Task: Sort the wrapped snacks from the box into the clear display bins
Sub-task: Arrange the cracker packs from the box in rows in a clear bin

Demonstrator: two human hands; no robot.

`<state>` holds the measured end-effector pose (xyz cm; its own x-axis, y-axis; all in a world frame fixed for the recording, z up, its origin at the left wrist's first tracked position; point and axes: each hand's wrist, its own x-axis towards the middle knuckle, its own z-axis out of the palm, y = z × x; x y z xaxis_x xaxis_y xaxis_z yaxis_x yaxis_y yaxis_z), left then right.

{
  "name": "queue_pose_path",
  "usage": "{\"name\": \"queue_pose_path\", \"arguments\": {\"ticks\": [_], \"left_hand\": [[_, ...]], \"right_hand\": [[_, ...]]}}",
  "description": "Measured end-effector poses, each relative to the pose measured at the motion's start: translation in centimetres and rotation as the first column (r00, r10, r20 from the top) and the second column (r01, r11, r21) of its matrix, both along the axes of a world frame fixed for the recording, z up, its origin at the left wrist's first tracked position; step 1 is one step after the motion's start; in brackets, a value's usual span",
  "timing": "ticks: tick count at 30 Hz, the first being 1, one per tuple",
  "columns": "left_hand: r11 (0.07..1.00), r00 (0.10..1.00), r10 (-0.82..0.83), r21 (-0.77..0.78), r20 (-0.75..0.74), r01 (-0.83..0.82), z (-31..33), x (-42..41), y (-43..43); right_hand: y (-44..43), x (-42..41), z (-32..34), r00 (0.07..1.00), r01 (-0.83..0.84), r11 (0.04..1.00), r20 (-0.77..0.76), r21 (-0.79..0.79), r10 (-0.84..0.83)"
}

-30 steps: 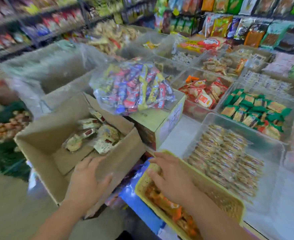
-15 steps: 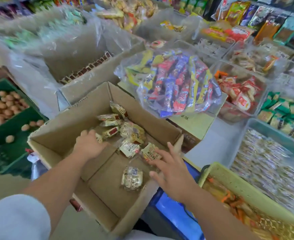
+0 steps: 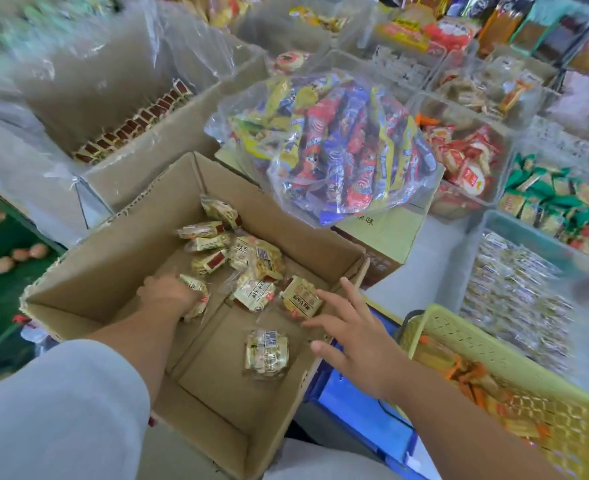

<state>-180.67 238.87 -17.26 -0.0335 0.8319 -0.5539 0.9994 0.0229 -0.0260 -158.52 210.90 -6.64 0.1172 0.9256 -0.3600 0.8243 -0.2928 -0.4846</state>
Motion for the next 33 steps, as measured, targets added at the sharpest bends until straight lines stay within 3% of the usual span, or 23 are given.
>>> {"name": "queue_pose_path", "arguments": {"ticks": [5, 7, 11, 16, 21, 33], "left_hand": [[0.991, 0.991, 0.003, -0.131, 0.131, 0.015, 0.4, 1.5, -0.7], [0.978, 0.985, -0.124, -0.152, 0.117, 0.141, 1.1, 1.8, -1.3], [0.845, 0.87, -0.488, -0.213, 0.069, 0.491, 2.7, 2.6, -1.9], [0.649, 0.756, -0.538, -0.39, 0.372, 0.653, 3.6, 4.1, -4.2], [0.545, 0.606, -0.694, -0.267, 0.389, 0.795, 1.7, 6.2, -9.4], [0.716, 0.784, -0.454, -0.352, 0.423, 0.604, 0.5, 7.2, -9.1]], "right_hand": [[0.0, 0.0, -0.1, 1.0, 0.013, 1.0, 0.013, -0.009, -0.013], [0.0, 0.0, -0.1, 1.0, 0.017, 1.0, 0.014, -0.006, -0.017], [-0.1, -0.1, -0.3, 1.0, 0.025, 1.0, 0.007, 0.001, -0.025], [-0.1, -0.2, -0.3, 0.999, 0.033, 0.999, 0.009, -0.001, -0.033], [-0.1, -0.4, 0.0, 0.999, 0.043, 0.999, 0.008, -0.013, -0.043], [-0.2, -0.4, 0.4, 0.998, 0.055, 0.998, -0.027, -0.012, -0.055]]}}
